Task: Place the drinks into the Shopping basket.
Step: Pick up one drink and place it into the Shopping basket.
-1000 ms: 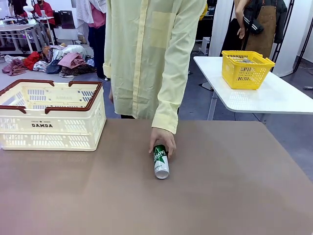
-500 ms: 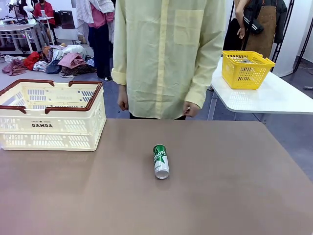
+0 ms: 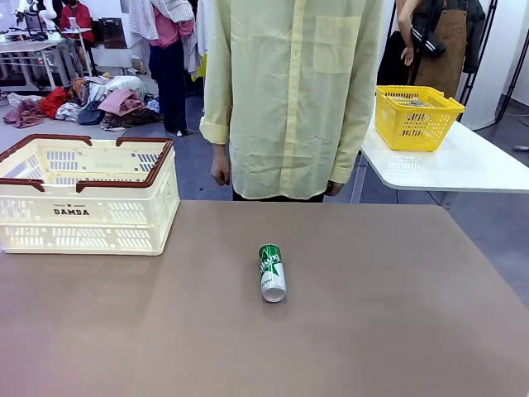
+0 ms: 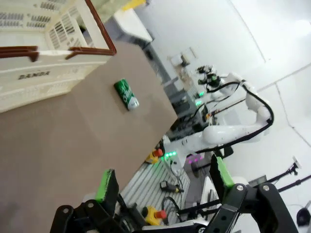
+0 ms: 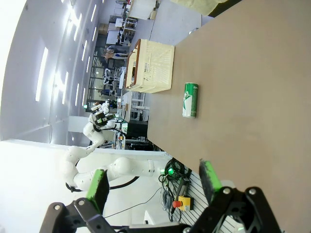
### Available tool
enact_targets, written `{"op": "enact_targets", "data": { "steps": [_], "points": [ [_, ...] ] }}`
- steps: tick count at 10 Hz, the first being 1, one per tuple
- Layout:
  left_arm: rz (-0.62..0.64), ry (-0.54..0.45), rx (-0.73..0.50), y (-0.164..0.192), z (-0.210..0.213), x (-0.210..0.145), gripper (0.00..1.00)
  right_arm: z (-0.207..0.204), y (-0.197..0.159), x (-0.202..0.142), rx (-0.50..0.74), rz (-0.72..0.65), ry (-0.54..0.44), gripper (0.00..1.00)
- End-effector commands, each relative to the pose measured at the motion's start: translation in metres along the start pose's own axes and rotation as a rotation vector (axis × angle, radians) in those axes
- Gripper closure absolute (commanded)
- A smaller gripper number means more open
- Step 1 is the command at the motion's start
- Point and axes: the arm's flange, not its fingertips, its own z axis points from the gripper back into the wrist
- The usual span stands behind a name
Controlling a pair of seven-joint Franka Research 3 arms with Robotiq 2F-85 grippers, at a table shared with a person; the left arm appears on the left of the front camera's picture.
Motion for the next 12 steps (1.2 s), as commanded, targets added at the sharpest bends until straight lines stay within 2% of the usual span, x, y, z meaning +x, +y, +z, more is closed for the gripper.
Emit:
{"op": "enact_targets", "data": {
  "steps": [1, 2, 4, 5, 7, 9, 10, 11, 12],
  "points": [
    [0.193, 0.057, 0.052, -0.078, -0.065, 0.053, 0.00, 0.001, 0.000, -0.003, -0.003, 0.015, 0.010, 0.00],
    [0.178, 0.193, 0.112, -0.105, -0.115, 0.071, 0.00, 0.001, 0.000, -0.003, -0.003, 0.015, 0.010, 0.00],
    [0.159, 0.364, 0.310, -0.147, -0.231, 0.082, 0.00, 0.001, 0.000, -0.003, -0.003, 0.015, 0.010, 0.00],
    [0.122, 0.459, 0.371, -0.164, -0.283, 0.073, 0.00, 0.001, 0.000, -0.003, -0.003, 0.015, 0.010, 0.00],
    [-0.012, 0.606, 0.551, -0.183, -0.381, 0.033, 0.00, 0.001, 0.000, -0.003, -0.003, 0.015, 0.010, 0.00],
    [-0.039, 0.547, 0.599, -0.192, -0.435, 0.018, 0.00, 0.001, 0.000, -0.003, -0.003, 0.015, 0.010, 0.00],
    [-0.031, 0.477, 0.615, -0.188, -0.454, 0.017, 0.00, 0.001, 0.000, -0.003, -0.003, 0.015, 0.010, 0.00],
    [-0.056, 0.603, 0.558, -0.197, -0.433, 0.000, 0.00, 0.001, 0.000, -0.003, -0.003, 0.015, 0.010, 0.00],
    [-0.056, 0.603, 0.558, -0.197, -0.433, 0.000, 0.00, 0.001, 0.000, -0.003, -0.003, 0.015, 0.010, 0.00]
  ]
}}
